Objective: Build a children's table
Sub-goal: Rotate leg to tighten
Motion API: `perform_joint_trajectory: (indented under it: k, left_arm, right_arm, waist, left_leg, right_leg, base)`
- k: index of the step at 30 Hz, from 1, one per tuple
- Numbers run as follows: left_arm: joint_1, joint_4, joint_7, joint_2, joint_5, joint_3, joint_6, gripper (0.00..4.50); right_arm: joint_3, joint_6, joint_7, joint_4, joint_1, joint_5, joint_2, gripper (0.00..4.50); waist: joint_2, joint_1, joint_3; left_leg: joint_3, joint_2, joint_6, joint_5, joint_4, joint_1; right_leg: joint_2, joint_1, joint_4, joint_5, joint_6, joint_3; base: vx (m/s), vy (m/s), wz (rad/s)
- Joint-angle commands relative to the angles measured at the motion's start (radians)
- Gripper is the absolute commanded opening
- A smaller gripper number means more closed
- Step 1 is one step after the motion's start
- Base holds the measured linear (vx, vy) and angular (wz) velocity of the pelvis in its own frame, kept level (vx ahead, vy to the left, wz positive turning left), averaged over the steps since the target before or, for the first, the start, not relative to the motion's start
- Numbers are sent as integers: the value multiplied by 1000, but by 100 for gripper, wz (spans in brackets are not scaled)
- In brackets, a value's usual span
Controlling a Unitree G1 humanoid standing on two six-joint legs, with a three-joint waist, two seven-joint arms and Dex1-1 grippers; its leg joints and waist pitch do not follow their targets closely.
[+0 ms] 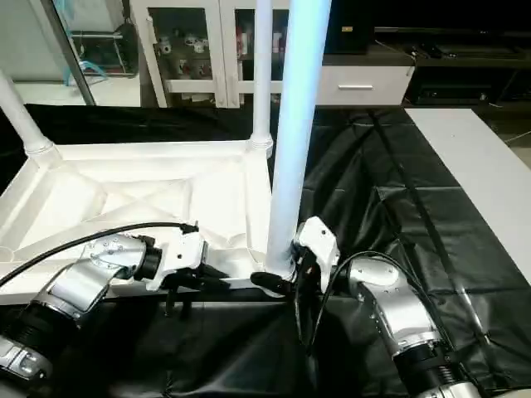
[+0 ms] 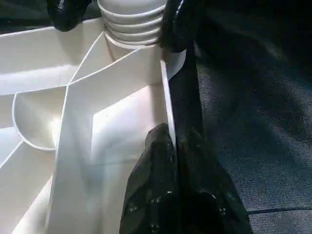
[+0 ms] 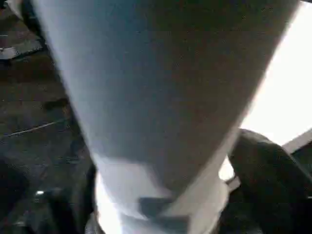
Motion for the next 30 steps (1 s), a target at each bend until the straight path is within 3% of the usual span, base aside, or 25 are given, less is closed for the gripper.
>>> perform_joint_trajectory:
  k: [1, 2, 9, 15, 16, 17, 19, 20, 23, 27, 29, 30]
  left_arm:
    - [-2, -3, -49, -5, 7, -42, -40, 0]
    - [-2, -2, -49, -3, 7, -42, -40, 0]
    - [7, -5, -54, 5, 1, -39, -25, 0]
    - [27, -24, -51, 8, -23, -23, 22, 0]
    - [28, -25, -36, 1, -30, -13, 39, 0]
    - [24, -18, -8, -13, -29, -5, 58, 0]
    - [19, -7, 21, -24, -22, 0, 68, 0]
    - [13, 4, 46, -35, -15, 5, 76, 0]
    - [-36, 89, 195, -117, 1, 38, 131, 0]
    - [-86, 153, 314, -186, 26, 51, 174, 0]
    - [-142, 226, 501, -267, 70, 74, 248, 0]
    - [-172, 265, 608, -311, 97, 80, 283, 0]
  right_arm:
    - [5, -14, 5, 8, -14, 8, -2, 378]
    - [4, -13, 9, 7, -12, 9, -2, 350]
    - [0, -17, 20, 9, -4, 7, 4, 297]
    - [-25, -42, -43, 58, -13, -12, 32, 275]
    - [-46, -59, -112, 103, -31, -31, 52, 275]
    - [-70, -67, -199, 158, -54, -50, 77, 274]
    - [-86, -61, -251, 188, -67, -56, 95, 273]
    - [-97, -56, -291, 209, -76, -59, 110, 273]
    - [-121, -28, -479, 289, -121, -85, 186, 273]
    - [-135, -19, -638, 360, -168, -109, 251, 273]
    - [-167, -18, -807, 446, -225, -101, 323, 272]
    - [-190, -25, -900, 502, -260, -83, 369, 272]
  waist:
    - [-1, -8, -58]
    - [1, -8, -58]
    - [1, -8, -57]
    - [1, -10, -57]
    - [-1, -14, -54]
    - [0, -17, -52]
    - [0, -34, -48]
    - [-1, -40, -48]
    - [-1, -54, -45]
    - [0, -64, -46]
    - [0, -68, -48]
    - [6, -65, -50]
  left_leg:
    - [-22, 61, 30, -226, -83, 10]
    - [-22, 61, 29, -224, -83, 10]
    - [-22, 61, 26, -237, -84, 10]
    - [-22, 62, 23, -237, -85, 10]
    - [-23, 59, 20, -251, -87, 5]
    - [-23, 59, 10, -274, -88, 11]
    - [-28, 55, -8, -308, -92, 7]
    - [-30, 55, -14, -335, -91, 13]
    - [-30, 52, -21, -364, -92, 16]
    - [-33, 49, -19, -353, -90, 13]
    - [-31, 47, -24, -349, -87, 19]
    - [-30, 46, -20, -351, -86, 20]
  right_leg:
    - [-59, 44, -54, -220, -242, 45]
    - [-58, 44, -54, -214, -244, 45]
    - [-58, 44, -54, -223, -245, 45]
    - [-61, 43, -54, -227, -248, 45]
    - [-60, 45, -57, -253, -243, 44]
    - [-62, 39, -62, -298, -236, 45]
    - [-61, 42, -67, -374, -215, 42]
    - [-61, 38, -74, -412, -200, 42]
    - [-58, 30, -82, -466, -179, 43]
    - [-60, 29, -86, -486, -166, 41]
    - [-58, 25, -88, -485, -169, 40]
    - [-58, 26, -90, -486, -168, 39]
  base:
    - [0, 0, 0]
    - [0, 0, 0]
    - [0, 0, 0]
    - [0, 0, 0]
    - [0, 0, 0]
    - [0, 0, 0]
    - [0, 0, 0]
    - [0, 0, 0]
    - [0, 0, 0]
    - [0, 0, 0]
    - [0, 0, 0]
    - [0, 0, 0]
